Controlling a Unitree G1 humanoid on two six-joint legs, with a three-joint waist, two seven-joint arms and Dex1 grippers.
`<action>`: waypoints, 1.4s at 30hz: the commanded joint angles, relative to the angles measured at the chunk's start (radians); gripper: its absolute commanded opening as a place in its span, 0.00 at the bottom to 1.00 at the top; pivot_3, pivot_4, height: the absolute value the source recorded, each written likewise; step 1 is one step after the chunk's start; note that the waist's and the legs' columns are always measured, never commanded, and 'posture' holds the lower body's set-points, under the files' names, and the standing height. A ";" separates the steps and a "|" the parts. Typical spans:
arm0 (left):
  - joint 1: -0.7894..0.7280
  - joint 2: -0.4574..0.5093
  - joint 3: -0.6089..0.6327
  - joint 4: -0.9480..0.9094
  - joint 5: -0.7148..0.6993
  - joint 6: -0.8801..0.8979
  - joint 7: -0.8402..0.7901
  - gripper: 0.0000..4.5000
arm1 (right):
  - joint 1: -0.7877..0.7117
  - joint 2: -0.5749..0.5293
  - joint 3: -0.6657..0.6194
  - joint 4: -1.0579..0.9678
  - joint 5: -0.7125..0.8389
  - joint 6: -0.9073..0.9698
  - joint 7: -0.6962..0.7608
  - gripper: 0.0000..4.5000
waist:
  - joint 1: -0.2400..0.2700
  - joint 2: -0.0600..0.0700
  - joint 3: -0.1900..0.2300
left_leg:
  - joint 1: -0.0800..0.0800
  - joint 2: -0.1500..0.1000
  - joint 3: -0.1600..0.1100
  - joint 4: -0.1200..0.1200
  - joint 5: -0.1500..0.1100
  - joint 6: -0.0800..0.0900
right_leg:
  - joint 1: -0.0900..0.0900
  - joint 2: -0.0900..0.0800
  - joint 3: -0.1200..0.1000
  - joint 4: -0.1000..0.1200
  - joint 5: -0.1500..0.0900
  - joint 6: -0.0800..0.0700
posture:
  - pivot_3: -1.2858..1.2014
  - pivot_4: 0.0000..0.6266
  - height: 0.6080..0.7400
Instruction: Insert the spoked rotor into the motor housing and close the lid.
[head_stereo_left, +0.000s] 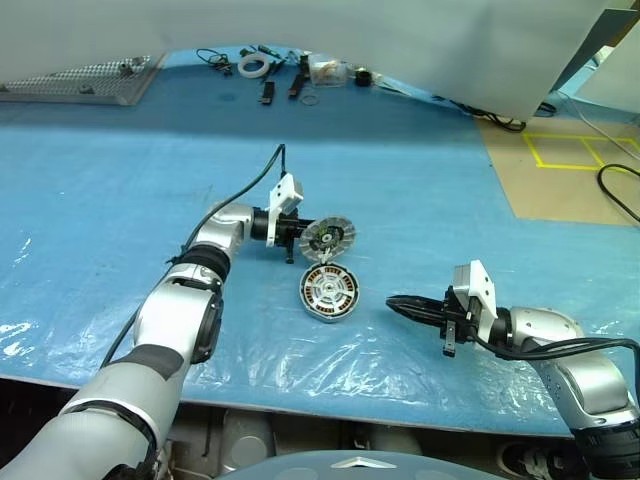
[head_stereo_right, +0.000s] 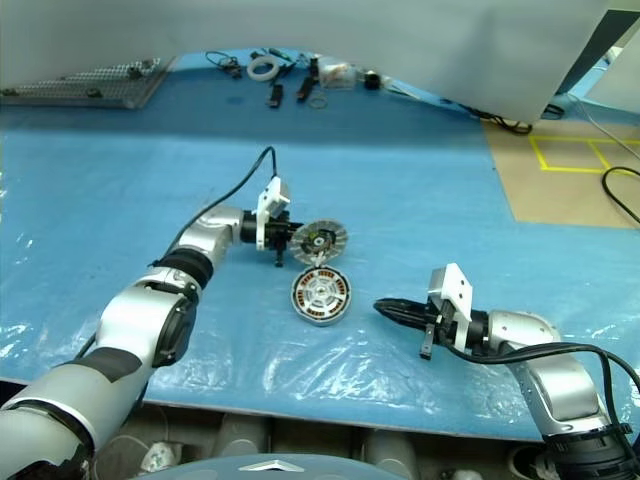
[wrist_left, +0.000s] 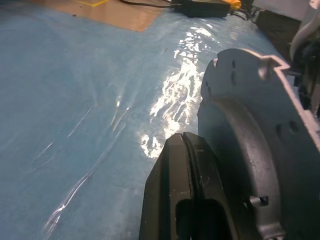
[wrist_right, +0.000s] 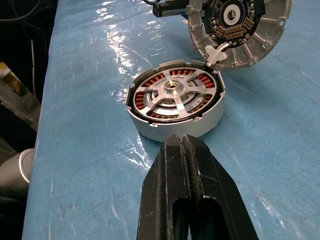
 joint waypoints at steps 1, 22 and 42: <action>-0.021 -0.005 0.000 -0.062 -0.024 -0.015 -0.084 0.00 | 0.003 -0.012 -0.032 -0.040 0.006 -0.021 -0.004 0.00 | 0.000 0.000 0.000 | 0.000 0.000 0.000 0.000 0.000 0.000 | 0.000 0.000 0.000 0.000 0.000 0.000 | 0.52 0.24 1.00; 0.320 0.158 -0.356 -0.566 -0.167 -0.017 -0.148 0.00 | -0.038 -0.008 -0.012 -0.017 -0.003 -0.025 -0.005 0.00 | -0.001 0.001 0.000 | 0.001 0.002 0.001 0.000 0.000 0.000 | 0.000 0.000 0.000 0.000 -0.002 -0.004 | 0.52 0.24 1.00; 0.431 0.279 -0.100 -1.044 -0.382 0.355 0.003 0.00 | -0.149 0.004 0.019 -0.039 0.052 0.122 -0.027 0.00 | -0.012 0.001 0.000 | 0.002 0.002 0.001 -0.001 0.000 0.000 | -0.001 0.000 0.001 0.000 -0.002 -0.004 | 0.52 0.24 1.00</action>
